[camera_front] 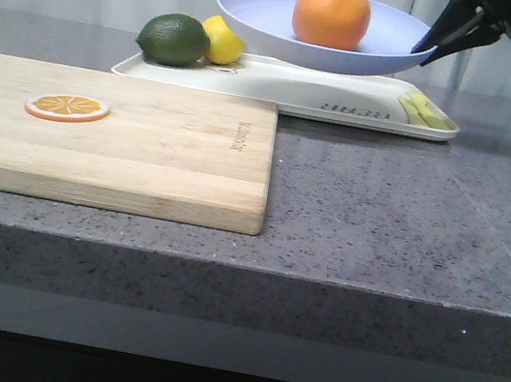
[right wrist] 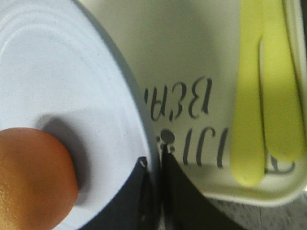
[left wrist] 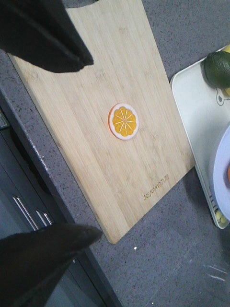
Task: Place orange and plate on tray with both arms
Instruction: 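Lift the plate with the right gripper and lower it onto the white tray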
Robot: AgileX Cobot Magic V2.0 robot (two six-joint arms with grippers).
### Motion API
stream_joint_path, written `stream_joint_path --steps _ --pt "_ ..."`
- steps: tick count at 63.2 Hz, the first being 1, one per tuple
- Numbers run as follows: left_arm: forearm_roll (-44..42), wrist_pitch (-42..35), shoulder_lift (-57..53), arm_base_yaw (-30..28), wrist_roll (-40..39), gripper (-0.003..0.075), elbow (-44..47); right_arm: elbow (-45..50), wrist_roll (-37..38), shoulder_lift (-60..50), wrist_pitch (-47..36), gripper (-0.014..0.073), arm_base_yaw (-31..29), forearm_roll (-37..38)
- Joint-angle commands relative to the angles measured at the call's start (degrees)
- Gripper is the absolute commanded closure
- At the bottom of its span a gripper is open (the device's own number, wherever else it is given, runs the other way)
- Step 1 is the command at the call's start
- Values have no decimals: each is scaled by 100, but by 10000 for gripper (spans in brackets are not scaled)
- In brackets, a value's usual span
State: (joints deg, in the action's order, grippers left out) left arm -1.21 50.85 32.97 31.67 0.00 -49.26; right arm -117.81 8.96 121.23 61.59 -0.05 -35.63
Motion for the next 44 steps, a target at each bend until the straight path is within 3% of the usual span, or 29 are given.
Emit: stream_joint_path --steps 1,16,34,44 --pt "34 -437 18 -6 -52 99 -134 -798 336 101 -157 711 9 -304" --pt "34 -437 18 -6 -52 99 -134 -1852 763 918 -63 711 47 -304" --pt "34 -437 18 -6 -52 99 -134 -1904 763 1038 35 704 46 -32" --pt "34 -437 18 -6 -52 99 -134 -1904 763 1038 211 623 46 97"
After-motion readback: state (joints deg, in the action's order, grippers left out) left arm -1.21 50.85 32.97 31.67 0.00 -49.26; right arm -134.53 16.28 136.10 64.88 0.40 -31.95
